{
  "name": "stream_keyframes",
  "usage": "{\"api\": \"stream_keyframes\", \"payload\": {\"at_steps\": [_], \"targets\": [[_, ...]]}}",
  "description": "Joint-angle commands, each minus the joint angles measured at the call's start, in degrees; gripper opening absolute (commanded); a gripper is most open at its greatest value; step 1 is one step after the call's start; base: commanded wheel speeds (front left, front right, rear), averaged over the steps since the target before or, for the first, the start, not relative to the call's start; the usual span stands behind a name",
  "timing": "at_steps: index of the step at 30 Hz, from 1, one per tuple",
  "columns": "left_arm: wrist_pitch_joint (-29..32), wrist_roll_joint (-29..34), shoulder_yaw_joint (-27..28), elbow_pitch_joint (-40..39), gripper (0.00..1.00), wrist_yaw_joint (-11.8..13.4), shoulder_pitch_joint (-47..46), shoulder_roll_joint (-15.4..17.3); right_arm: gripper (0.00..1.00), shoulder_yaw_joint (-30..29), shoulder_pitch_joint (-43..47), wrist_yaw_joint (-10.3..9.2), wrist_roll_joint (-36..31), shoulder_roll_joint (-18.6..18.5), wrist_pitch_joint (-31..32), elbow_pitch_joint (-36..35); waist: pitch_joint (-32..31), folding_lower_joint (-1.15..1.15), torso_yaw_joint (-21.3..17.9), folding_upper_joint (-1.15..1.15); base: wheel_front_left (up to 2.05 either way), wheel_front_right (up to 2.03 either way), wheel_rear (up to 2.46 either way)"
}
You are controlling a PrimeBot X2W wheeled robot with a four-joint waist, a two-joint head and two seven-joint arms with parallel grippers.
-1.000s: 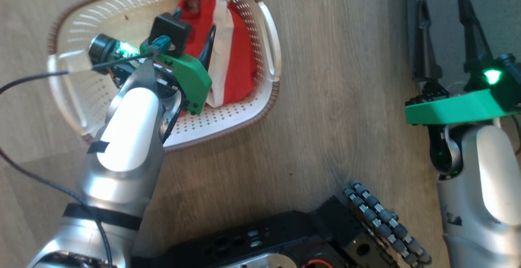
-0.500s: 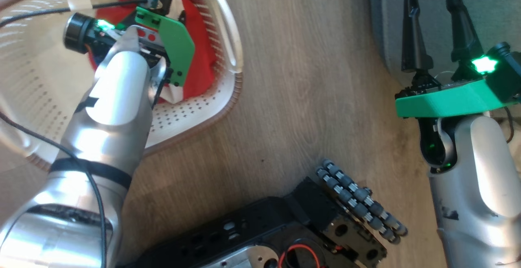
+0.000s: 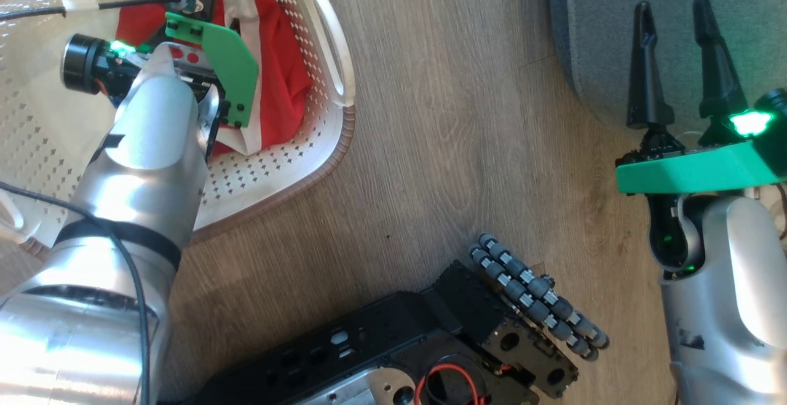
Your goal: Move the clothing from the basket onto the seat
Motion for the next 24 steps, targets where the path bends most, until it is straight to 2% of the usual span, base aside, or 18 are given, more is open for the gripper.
{"api": "stream_keyframes", "payload": {"at_steps": [1, 6, 7, 9, 11, 12, 18, 24], "targets": [[-0.6, -0.2, 0.3, -0.2, 1.0, 0.3, 0.9, 0.5, 1.0, 0.4, 3.2, -0.02, -0.5, -0.3, -0.4, -1.7, 0.0, 0.0, 0.1, 0.0, 0.0, 0.0, 0.0], [-1.5, -0.6, -0.3, 1.7, 1.0, 0.3, 0.4, 0.3, 1.0, 0.0, 3.5, -0.02, -0.8, -0.3, -0.4, -2.3, 0.0, 0.0, 0.3, 0.0, 0.0, 0.0, 0.0], [-1.6, -0.7, -0.5, 2.0, 0.86, 0.3, 0.3, 0.3, 1.0, -0.1, 3.5, -0.02, -0.9, -0.3, -0.4, -2.4, 0.0, 0.0, 0.4, 0.0, 0.0, 0.0, 0.0], [-1.9, -1.0, -0.8, 2.3, 0.48, -0.1, 0.1, 0.3, 1.0, -0.2, 3.7, -0.02, -1.2, -0.3, -0.4, -2.6, 0.1, 0.0, 0.7, 0.0, 0.0, 0.0, 0.0], [-2.3, -1.3, -1.1, 2.6, 0.31, -0.5, 0.0, 0.2, 1.0, -0.2, 3.8, -0.02, -1.5, -0.3, -0.4, -2.8, 0.1, 0.0, 0.9, 0.0, 0.0, 0.0, 0.0], [-2.4, -1.4, -1.4, 2.7, 0.01, -0.8, 0.0, 0.2, 1.0, -0.2, 3.9, -0.02, -1.7, -0.3, -0.4, -2.9, 0.1, 0.0, 1.1, 0.0, 0.0, 0.0, 0.0], [-3.7, -2.5, -2.2, 3.1, 0.0, -2.6, -0.1, 0.2, 1.0, -0.5, 4.2, -0.02, -2.4, -0.3, -0.4, -3.4, 0.3, 0.0, 1.7, 0.0, 0.0, 0.0, 0.0], [-10.1, -5.8, -1.7, 1.2, 0.0, -3.8, -1.8, 0.1, 1.0, -0.1, 2.2, -0.02, -2.1, -0.3, -0.4, -3.0, -0.4, 0.0, 2.2, 0.0, 0.0, 0.0, 0.0]]}}
